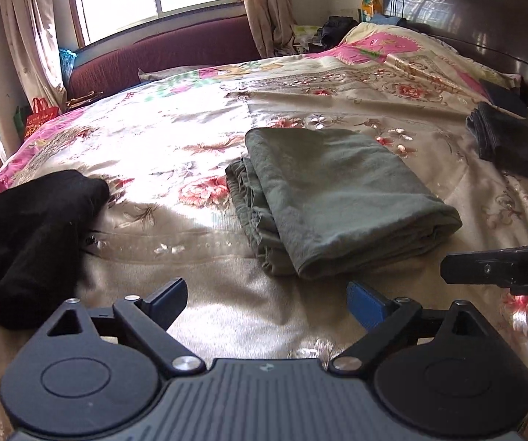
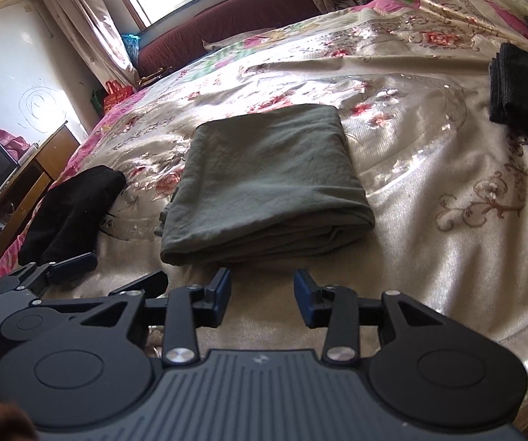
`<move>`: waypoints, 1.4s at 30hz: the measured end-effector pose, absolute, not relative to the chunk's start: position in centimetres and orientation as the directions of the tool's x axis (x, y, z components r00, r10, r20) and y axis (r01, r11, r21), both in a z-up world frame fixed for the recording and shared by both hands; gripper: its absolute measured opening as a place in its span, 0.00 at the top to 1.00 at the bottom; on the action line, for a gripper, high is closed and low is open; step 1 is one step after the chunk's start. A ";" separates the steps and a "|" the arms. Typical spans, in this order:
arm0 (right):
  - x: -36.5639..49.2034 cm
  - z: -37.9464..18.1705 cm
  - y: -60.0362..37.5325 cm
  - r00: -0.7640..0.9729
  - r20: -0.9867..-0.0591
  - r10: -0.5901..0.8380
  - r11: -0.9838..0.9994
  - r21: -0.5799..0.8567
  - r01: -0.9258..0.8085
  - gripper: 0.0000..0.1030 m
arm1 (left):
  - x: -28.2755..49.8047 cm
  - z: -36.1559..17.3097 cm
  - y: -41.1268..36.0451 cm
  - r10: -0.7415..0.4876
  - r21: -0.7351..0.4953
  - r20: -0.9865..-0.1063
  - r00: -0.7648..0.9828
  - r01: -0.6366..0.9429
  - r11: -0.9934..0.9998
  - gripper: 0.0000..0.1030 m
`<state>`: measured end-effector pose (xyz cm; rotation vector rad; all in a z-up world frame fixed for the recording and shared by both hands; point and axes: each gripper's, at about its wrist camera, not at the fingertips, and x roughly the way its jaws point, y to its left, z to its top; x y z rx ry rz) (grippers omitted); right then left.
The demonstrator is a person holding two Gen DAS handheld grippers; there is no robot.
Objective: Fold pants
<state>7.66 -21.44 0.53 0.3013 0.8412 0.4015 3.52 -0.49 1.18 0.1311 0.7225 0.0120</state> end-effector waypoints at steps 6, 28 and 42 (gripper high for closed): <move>6.0 -1.1 -21.4 0.586 -0.684 0.435 0.895 0.400 -0.197 0.61 | 1.8 -0.4 -0.1 0.065 0.113 -0.681 0.730 0.017 0.993 0.00; 4.8 -1.7 -19.8 0.571 -0.704 0.422 0.907 0.334 -0.258 0.59 | 0.7 -1.3 -0.6 0.065 0.123 -0.682 0.728 0.027 0.992 0.00; 4.5 -1.6 -19.4 0.575 -0.708 0.410 0.912 0.306 -0.273 0.58 | 0.7 -1.2 -0.7 0.062 0.120 -0.680 0.730 0.028 0.992 0.00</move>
